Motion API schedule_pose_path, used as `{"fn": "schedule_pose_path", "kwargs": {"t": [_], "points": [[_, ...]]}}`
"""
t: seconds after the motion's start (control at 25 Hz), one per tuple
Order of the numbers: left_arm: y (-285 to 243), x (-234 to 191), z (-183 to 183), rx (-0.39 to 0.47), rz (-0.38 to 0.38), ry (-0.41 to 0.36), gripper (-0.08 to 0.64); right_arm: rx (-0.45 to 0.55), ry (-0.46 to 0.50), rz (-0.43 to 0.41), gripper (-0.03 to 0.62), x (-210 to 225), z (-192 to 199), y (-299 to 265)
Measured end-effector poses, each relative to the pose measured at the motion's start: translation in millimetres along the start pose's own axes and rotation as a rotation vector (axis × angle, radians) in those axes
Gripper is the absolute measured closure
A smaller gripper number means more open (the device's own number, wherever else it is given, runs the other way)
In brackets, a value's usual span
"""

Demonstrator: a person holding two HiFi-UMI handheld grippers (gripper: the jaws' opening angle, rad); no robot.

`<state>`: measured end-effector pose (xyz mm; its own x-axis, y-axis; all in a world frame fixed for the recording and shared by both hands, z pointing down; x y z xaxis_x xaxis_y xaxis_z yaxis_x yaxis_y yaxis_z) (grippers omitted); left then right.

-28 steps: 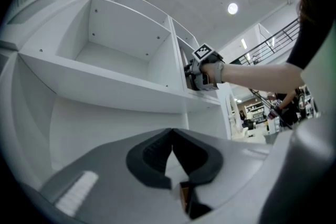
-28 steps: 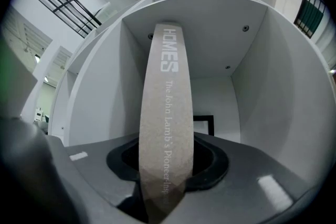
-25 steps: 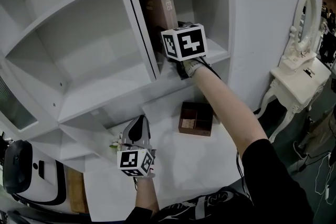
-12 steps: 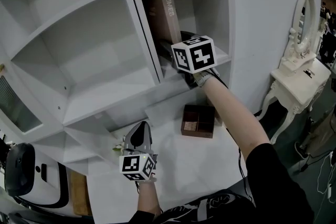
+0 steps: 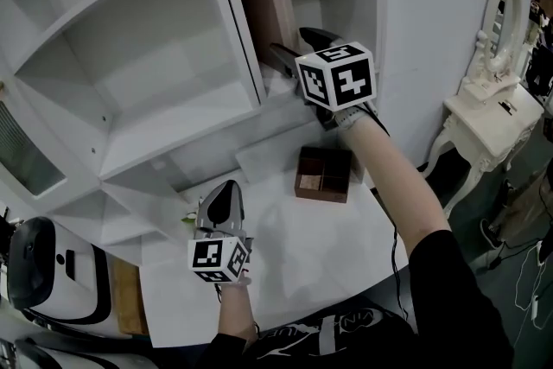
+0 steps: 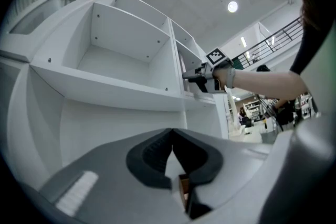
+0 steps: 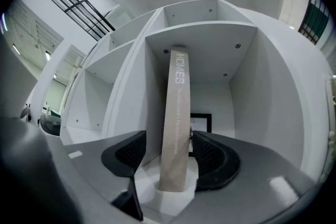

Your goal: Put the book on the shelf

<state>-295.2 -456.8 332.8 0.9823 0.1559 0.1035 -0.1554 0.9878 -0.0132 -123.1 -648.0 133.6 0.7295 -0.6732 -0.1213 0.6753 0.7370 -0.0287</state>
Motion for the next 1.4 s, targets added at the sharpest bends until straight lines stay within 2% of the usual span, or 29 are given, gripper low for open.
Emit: {"fn": "schedule_pose_path", "kwargs": {"t": [0.28,0.48,0.92,1.24,1.4], "points": [[14.1,7.2,-2.4,0.006,0.01,-0.015,0.56,0.013,-0.024,-0.015,0.335,-7.7,11.3,28.0],[25.5,13.7,-1.7,0.003,0.016,-0.008,0.56,0.009,-0.034,-0.047,0.404,-17.3,23.7,53.3],[56.9,21.0,1.1,0.001,0.004,-0.015,0.56,-0.036,0.028,-0.124,0.54,-62.4,72.7,110.9],[81.9,28.3,0.8,0.006,0.003,-0.017,0.56,-0.042,0.02,-0.155,0.569,-93.1,108.6,151.5],[94.1,34.3,-0.1,0.005,0.006,-0.019,0.56,-0.05,-0.013,-0.171,0.575,-99.6,122.7,168.6]]}}
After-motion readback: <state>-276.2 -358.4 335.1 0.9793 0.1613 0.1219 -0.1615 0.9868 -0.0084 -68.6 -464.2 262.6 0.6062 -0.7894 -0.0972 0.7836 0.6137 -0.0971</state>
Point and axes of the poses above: the fingertips, and each gripper's own axes: y backward along the fingers, x to its right, z out of its underside, the point moved 5 cm from there along y, backward along the fingers, and after that the axes turned 9 degrees about -x, right-handed, at the moved point
